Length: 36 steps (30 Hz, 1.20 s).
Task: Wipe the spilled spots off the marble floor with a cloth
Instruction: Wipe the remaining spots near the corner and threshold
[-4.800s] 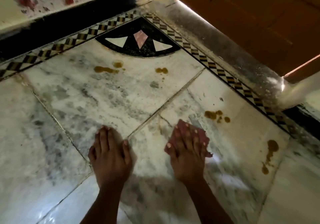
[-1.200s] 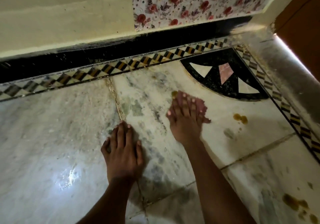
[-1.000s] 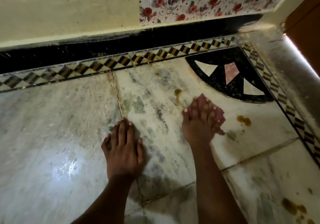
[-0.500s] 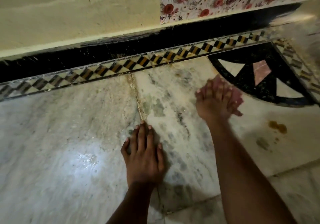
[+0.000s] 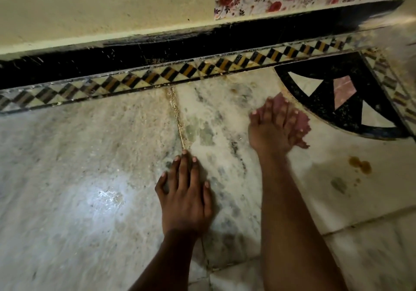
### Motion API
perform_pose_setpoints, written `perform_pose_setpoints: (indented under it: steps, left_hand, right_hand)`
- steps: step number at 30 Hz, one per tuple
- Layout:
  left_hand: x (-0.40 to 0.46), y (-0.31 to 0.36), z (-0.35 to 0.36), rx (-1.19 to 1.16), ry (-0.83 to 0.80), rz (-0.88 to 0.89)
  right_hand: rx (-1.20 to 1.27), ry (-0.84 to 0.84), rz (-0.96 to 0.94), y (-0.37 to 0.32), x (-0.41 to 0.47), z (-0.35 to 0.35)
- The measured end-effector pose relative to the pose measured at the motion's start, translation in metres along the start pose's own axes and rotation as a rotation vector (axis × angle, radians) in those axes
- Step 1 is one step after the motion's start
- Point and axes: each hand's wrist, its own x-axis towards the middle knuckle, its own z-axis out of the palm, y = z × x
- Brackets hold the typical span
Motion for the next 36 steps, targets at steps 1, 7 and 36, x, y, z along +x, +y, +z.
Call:
perform_pose_setpoints:
  steps: [1, 7, 36]
  left_hand:
    - [0.0, 0.0, 0.0, -0.001, -0.001, 0.003]
    - [-0.002, -0.001, 0.001, -0.02, 0.011, 0.008]
    - [0.001, 0.0, -0.004, -0.024, -0.025, 0.005]
  right_hand:
    - [0.043, 0.01, 0.055, -0.017, 0.012, 0.0]
    - [-0.162, -0.001, -0.631, -0.048, 0.014, 0.012]
    - [-0.071, -0.073, -0.377, -0.064, 0.04, 0.001]
